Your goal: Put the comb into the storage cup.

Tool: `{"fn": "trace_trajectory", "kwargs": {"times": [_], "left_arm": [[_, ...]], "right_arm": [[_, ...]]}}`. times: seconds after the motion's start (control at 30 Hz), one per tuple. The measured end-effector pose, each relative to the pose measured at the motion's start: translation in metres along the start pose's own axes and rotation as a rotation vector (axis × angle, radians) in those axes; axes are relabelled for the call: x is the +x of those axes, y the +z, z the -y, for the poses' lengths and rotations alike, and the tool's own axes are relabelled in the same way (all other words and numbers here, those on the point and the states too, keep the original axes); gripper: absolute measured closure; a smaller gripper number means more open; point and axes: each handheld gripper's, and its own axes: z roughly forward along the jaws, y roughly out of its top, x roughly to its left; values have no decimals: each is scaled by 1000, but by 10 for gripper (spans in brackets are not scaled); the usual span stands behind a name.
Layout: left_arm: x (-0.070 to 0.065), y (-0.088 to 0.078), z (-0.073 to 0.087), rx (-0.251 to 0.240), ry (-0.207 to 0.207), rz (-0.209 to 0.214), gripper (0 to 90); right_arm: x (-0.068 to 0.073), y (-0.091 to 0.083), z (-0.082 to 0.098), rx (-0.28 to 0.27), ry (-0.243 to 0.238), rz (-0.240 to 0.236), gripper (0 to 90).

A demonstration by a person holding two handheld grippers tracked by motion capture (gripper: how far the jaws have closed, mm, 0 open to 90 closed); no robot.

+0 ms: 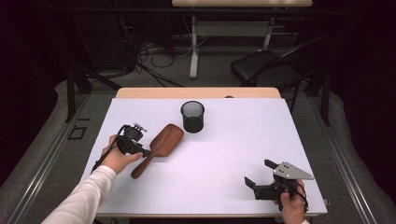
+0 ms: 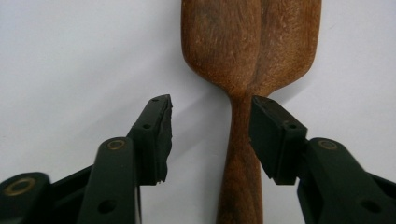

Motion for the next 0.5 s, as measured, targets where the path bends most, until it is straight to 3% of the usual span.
{"fn": "trace_trajectory", "kwargs": {"times": [0.27, 0.37, 0.5], "left_arm": [[-6, 0, -3, 18, -13, 27, 419], [-8, -1, -5, 32, -28, 61, 419], [-12, -1, -6, 12, -24, 66, 371]], "right_arm": [[0, 0, 0, -4, 2, 3, 0], [0, 0, 0, -5, 0, 4, 0], [0, 0, 0, -8, 2, 13, 0]]}}
